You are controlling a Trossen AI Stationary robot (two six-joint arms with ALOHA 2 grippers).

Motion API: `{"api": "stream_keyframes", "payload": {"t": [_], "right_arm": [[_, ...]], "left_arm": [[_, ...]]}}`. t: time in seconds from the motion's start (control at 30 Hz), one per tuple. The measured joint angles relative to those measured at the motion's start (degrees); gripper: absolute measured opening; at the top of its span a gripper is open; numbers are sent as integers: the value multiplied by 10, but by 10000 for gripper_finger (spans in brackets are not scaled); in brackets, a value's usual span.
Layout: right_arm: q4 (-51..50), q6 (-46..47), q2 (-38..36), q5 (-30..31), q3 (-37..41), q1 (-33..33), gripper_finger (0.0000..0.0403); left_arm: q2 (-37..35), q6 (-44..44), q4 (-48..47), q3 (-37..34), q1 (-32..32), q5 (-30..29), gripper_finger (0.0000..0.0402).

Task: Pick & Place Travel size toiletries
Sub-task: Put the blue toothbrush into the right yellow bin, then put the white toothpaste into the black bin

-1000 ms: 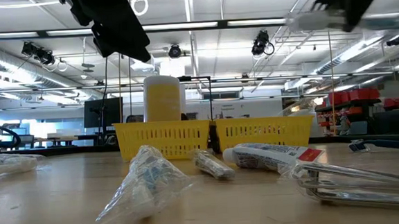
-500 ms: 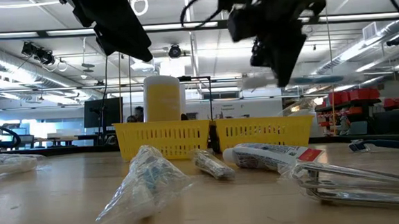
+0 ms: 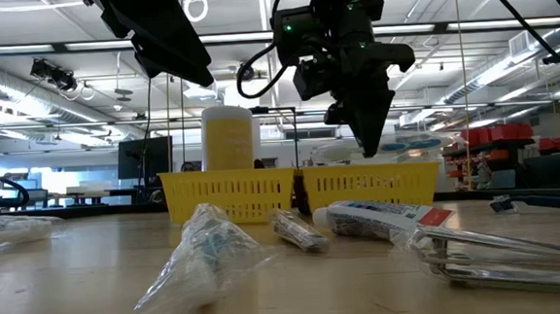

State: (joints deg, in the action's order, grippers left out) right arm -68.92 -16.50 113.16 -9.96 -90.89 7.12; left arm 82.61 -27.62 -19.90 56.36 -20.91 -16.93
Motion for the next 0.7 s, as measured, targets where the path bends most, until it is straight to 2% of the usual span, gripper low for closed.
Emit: {"api": "stream_keyframes", "payload": {"t": [0.27,0.7], "right_arm": [[8,-34,0,0,0,-2,67],[27,-35,0,13,0,-2,131]], "left_arm": [[0,-1,0,0,0,0,171],[0,0,0,0,0,0,171]]}}
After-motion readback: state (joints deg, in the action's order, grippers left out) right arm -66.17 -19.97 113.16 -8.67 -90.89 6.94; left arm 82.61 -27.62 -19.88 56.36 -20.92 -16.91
